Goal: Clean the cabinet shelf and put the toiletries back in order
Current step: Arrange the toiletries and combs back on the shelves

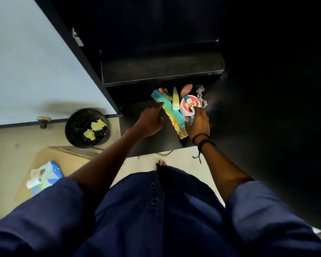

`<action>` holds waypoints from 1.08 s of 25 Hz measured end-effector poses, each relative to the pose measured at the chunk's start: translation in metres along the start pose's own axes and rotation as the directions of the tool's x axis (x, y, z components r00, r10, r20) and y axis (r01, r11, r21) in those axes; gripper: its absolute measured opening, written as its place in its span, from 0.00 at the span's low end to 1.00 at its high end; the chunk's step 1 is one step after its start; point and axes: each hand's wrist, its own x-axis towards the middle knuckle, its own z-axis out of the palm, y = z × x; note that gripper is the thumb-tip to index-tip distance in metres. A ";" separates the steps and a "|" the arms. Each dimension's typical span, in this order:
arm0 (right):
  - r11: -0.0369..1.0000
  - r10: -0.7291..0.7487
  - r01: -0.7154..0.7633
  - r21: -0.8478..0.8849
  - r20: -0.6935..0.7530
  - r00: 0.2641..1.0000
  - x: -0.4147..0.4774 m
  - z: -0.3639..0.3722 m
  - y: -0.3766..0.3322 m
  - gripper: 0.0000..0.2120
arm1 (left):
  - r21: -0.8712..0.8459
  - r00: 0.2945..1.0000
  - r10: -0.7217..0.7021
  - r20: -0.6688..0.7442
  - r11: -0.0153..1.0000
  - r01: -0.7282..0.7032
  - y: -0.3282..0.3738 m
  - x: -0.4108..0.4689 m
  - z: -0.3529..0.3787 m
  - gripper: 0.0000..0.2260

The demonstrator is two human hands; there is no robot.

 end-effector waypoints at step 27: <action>0.823 -0.509 0.503 0.263 -0.050 0.859 -0.008 -0.030 -0.068 0.40 | -0.638 0.984 -0.171 -0.045 0.763 0.104 0.000 -0.012 -0.022 0.20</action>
